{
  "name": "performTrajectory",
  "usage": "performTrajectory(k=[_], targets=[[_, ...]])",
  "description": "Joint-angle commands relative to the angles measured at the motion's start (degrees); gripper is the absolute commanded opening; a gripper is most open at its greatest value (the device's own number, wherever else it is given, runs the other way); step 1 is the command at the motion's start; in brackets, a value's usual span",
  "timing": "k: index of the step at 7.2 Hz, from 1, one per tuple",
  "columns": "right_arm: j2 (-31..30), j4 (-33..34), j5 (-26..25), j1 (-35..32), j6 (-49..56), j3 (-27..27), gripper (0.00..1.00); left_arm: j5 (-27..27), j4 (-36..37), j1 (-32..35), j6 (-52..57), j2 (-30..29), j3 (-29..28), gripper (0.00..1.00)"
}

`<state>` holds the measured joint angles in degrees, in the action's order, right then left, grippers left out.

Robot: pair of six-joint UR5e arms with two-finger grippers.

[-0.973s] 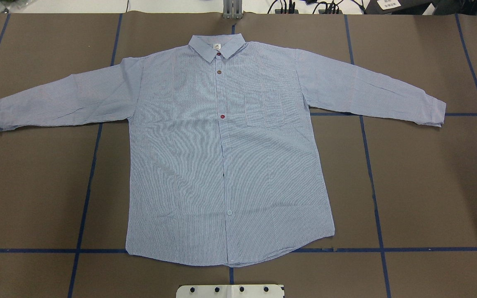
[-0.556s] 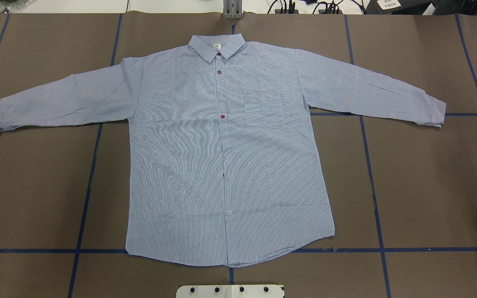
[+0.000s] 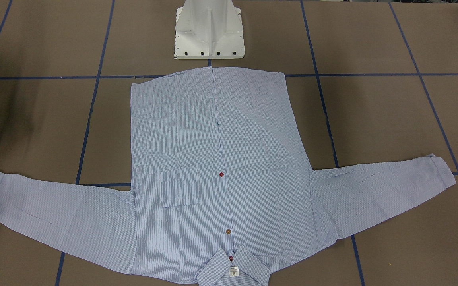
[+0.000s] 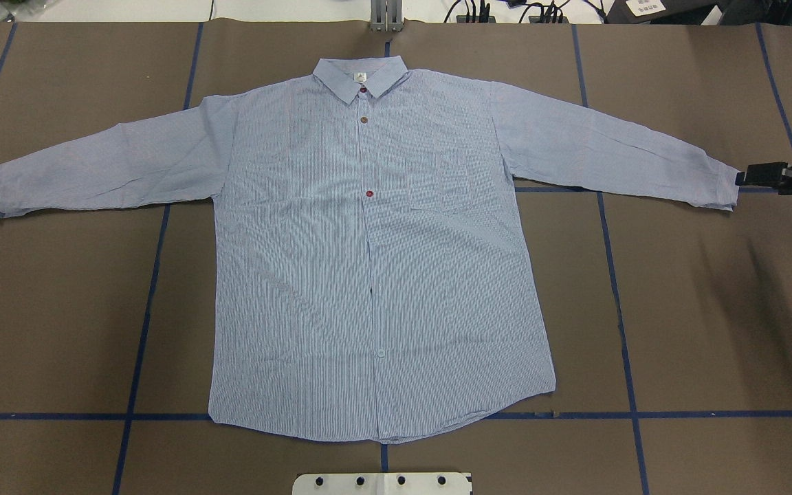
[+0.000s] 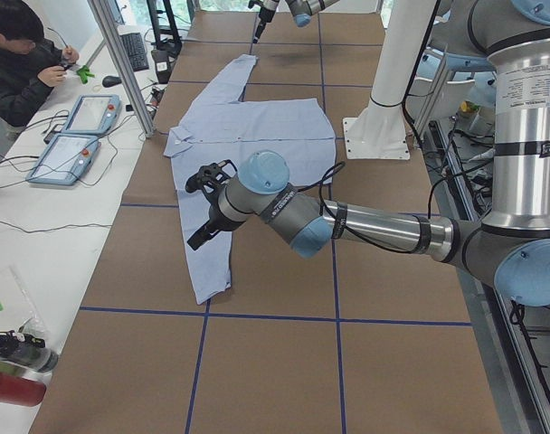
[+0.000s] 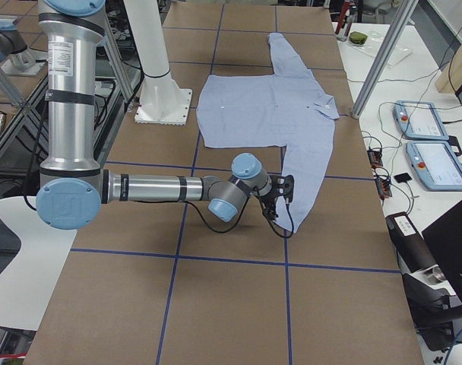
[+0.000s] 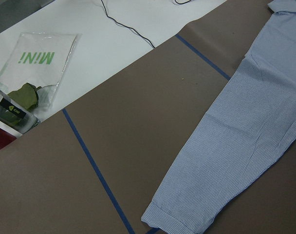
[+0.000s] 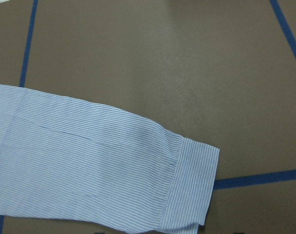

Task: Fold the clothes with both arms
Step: 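Grasp the cuff of the sleeve nearest the right gripper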

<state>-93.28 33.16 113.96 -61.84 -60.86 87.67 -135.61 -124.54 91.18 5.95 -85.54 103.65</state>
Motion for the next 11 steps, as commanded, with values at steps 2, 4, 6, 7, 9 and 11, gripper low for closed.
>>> performTrajectory(k=[2, 4, 6, 7, 9, 11], targets=[[2.21, -0.82, -8.66, 6.02, -2.68, -4.59, 0.81, 0.09, -0.88, -0.04, -0.06, 0.02, -0.2, 1.0], [2.57, -0.82, -8.93, 6.55, -2.68, -5.57, 0.77, 0.09, -0.88, -0.04, -0.06, 0.02, -0.47, 1.0], [4.41, -0.82, -9.45, 6.73, -2.68, -8.2, 0.77, 0.09, -0.97, -0.04, -0.06, 0.02, -0.47, 1.0], [4.5, -0.82, -9.89, 6.99, -2.68, -8.39, 0.76, 0.09, -0.97, -0.04, -0.06, 0.02, -0.47, 1.0], [4.59, -0.82, -9.81, 6.99, -2.68, -8.39, 0.38, 0.09, -0.97, -0.04, -0.06, 0.02, -0.47, 1.0], [4.68, -0.82, -9.63, 6.99, -2.68, -7.52, 0.0, 0.09, -0.97, -0.04, 0.03, 0.02, -0.47, 1.0]])
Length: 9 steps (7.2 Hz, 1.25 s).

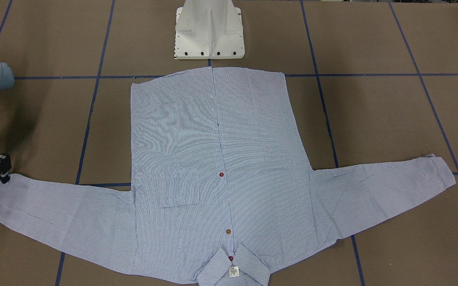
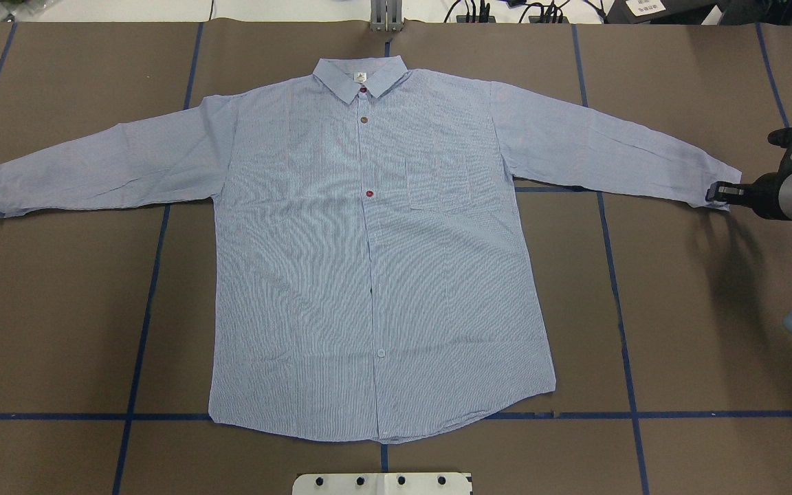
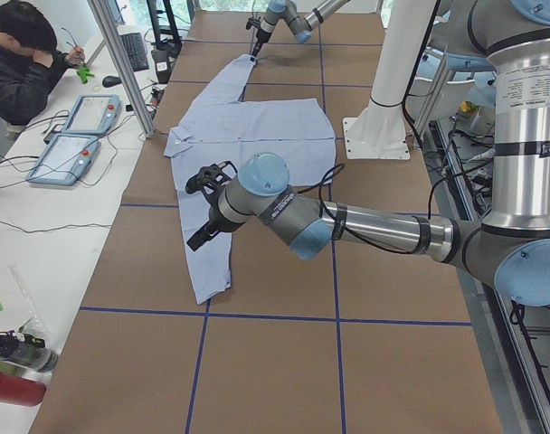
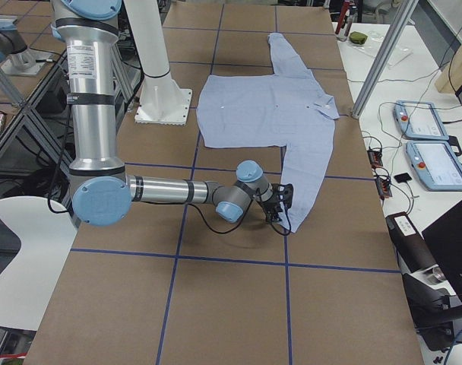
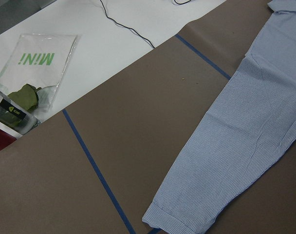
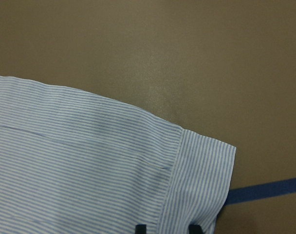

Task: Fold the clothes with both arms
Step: 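Grasp the cuff of the sleeve nearest the right gripper, then carry the grasped sleeve across the shirt front toward the collar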

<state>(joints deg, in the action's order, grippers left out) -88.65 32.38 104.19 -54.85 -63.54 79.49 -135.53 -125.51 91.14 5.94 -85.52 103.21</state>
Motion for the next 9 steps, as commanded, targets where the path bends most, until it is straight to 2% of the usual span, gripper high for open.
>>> performTrajectory(k=[1, 3, 4, 5, 7, 8, 9], targets=[[0.14, 0.05, 0.32, -0.08, 0.0, 1.79, 0.0, 0.0, 0.0, 0.0, 0.03, 0.0, -0.03, 1.0], [0.14, 1.88, 1.89, -0.52, -0.09, 7.66, 0.0, 0.0, 0.0, 0.09, 0.03, 0.0, -0.2, 1.0], [0.23, 5.38, 2.33, -1.22, -0.09, 10.74, 0.0, 0.0, 0.0, 0.0, 0.03, 0.0, -0.29, 1.0], [1.36, 11.59, 2.25, -1.31, -0.09, 14.51, 0.0, 0.0, 0.0, 0.0, 0.03, 0.09, -0.29, 1.0], [12.81, 28.96, 1.03, -0.96, -0.35, 16.74, 0.0, 0.0, 0.0, 0.0, 0.03, 0.18, -0.73, 1.0], [21.32, 40.28, -2.72, 1.65, -0.79, 16.48, 0.0, 0.0, 0.0, 0.0, 0.03, 0.26, -0.73, 1.0], [27.85, 48.14, -7.28, 5.59, -5.58, 15.52, 0.0, 0.0, 0.0, 0.09, -0.06, 0.26, -0.73, 1.0]])
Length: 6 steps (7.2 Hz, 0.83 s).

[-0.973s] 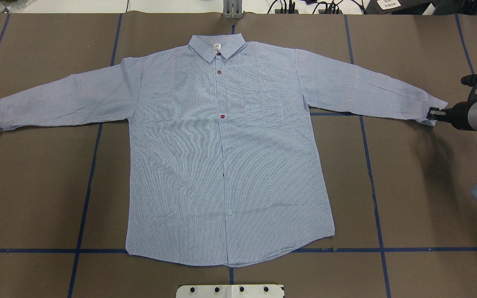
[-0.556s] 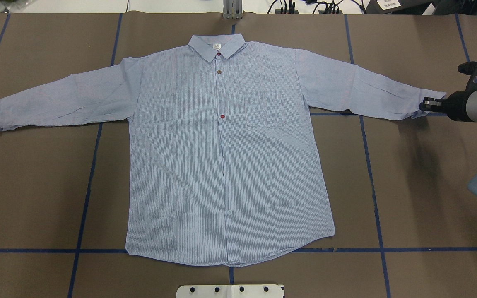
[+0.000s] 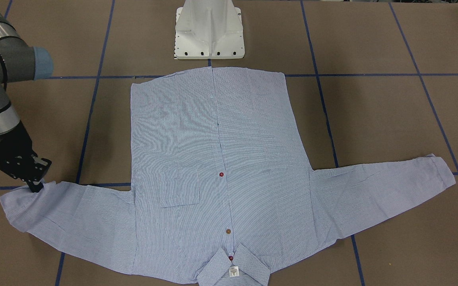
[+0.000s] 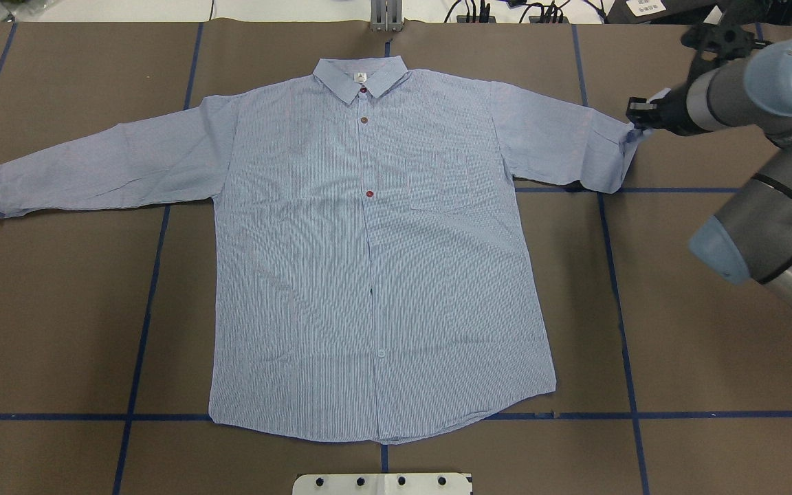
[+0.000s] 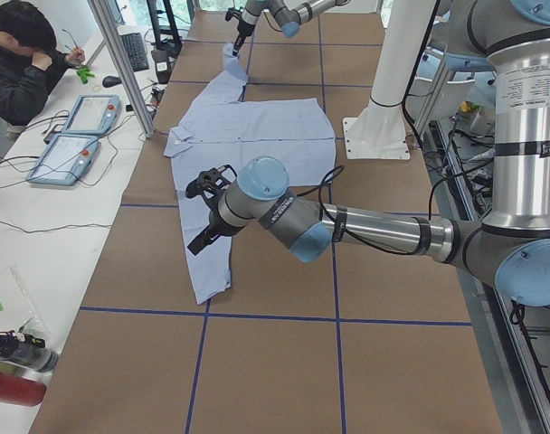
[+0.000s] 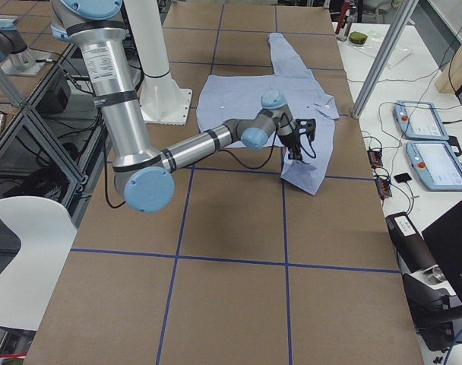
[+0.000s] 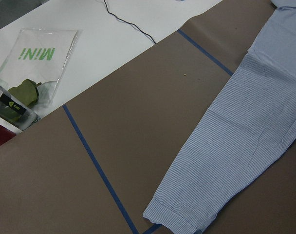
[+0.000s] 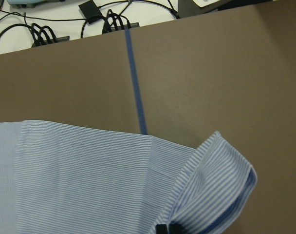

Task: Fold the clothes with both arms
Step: 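Carry the grasped sleeve across the shirt front toward the collar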

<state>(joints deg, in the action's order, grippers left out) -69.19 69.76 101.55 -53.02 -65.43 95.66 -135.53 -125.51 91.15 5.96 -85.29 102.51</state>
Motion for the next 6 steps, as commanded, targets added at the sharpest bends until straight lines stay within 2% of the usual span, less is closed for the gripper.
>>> performTrajectory(k=[1, 2, 4, 5, 6], targets=[[13.51, 11.62, -8.08, 6.06, -7.83, -2.22, 0.0, -0.09, 0.0, 0.08, -0.07, 0.12, -0.12, 1.0], [18.61, 12.06, -10.99, 8.52, -11.09, -4.67, 0.0, 0.0, 0.0, 0.08, -0.07, 0.13, -0.21, 1.0], [30.65, 12.59, -22.81, 15.8, -19.35, -17.73, 0.0, 0.0, 0.0, 0.08, -0.07, 0.13, -0.21, 1.0], [35.74, 16.07, -24.62, 17.84, -23.04, -21.97, 0.0, 0.0, 0.0, 0.08, -0.07, 0.13, -0.21, 1.0], [42.84, 18.98, -24.81, 19.6, -25.78, -29.41, 0.0, 0.0, 0.0, 0.08, -0.07, 0.13, -0.3, 1.0]])
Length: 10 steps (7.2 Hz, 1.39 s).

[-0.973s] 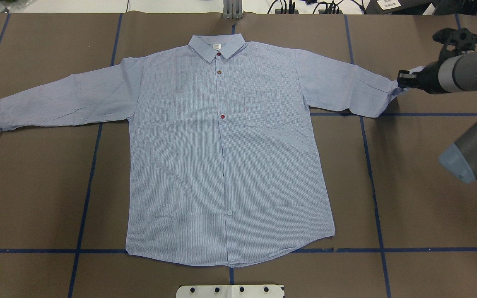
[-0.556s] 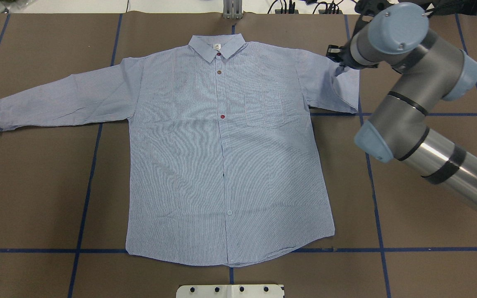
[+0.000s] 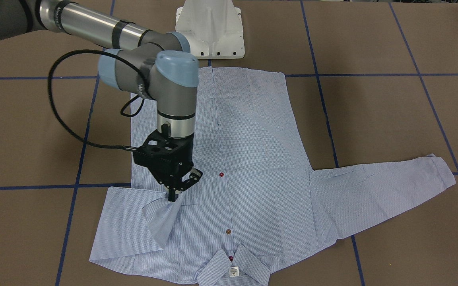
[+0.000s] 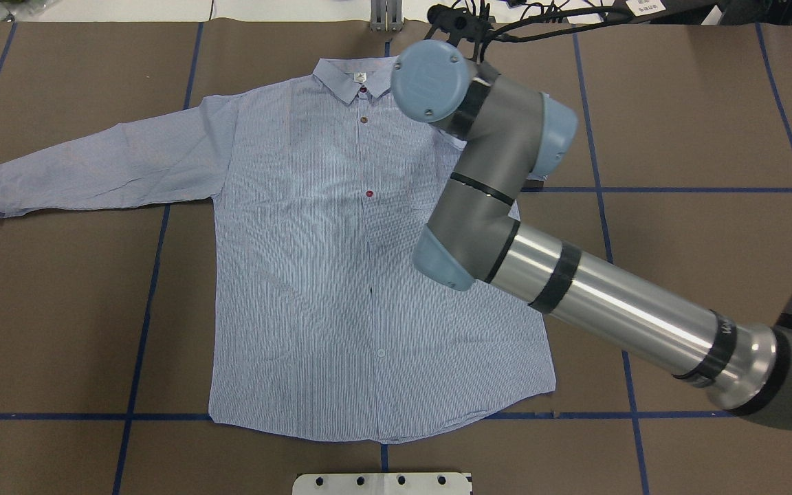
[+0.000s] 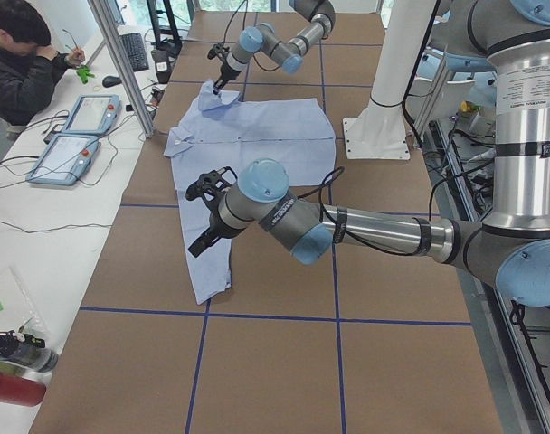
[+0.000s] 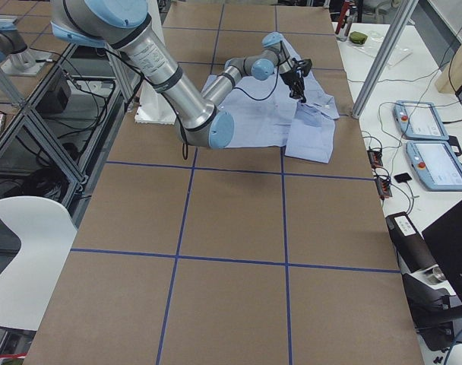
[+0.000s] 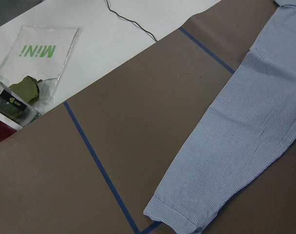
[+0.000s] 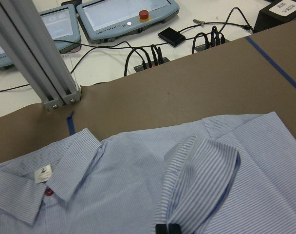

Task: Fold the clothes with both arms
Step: 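Carry the grasped sleeve across the shirt front toward the collar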

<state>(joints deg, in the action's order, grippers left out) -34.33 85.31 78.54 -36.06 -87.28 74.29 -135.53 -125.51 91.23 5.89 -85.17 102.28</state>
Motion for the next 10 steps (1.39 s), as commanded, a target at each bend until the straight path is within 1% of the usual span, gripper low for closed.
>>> performTrajectory(k=[1, 2, 4, 5, 6, 7, 8, 10], targets=[[11.88, 3.29, -3.81, 5.36, -4.38, -12.8, 0.0, 0.0, 0.0, 0.0, -0.09, 0.0, -0.06, 1.0], [13.31, 3.11, -4.96, 7.21, -4.12, -13.46, 0.0, 0.09, 0.0, 0.0, -0.17, 0.09, -0.06, 1.0], [18.48, 2.76, -4.89, 8.28, -3.33, -18.88, 0.0, 0.0, 0.0, 0.0, -0.18, 0.26, -0.06, 1.0], [19.99, 1.45, -4.89, 8.89, -3.33, -20.57, 0.0, 0.0, 0.0, 0.0, -0.18, 0.44, 0.02, 1.0], [20.18, -0.74, -4.98, 9.68, -3.24, -22.07, 0.0, 0.0, 0.0, 0.0, -0.18, 0.35, 0.02, 1.0], [20.18, -2.33, -4.98, 10.21, -3.24, -22.78, 0.7, 0.0, 0.0, 0.0, -0.18, 0.44, 0.02, 1.0], [20.27, -2.25, -6.46, 11.18, -2.46, -23.57, 1.0, 0.0, 0.0, 0.0, -0.18, 0.44, 0.02, 1.0], [21.84, -1.29, -5.86, 11.01, -0.17, -23.66, 1.0, 0.0, 0.0, 0.0, -0.18, 0.44, 0.02, 1.0]])
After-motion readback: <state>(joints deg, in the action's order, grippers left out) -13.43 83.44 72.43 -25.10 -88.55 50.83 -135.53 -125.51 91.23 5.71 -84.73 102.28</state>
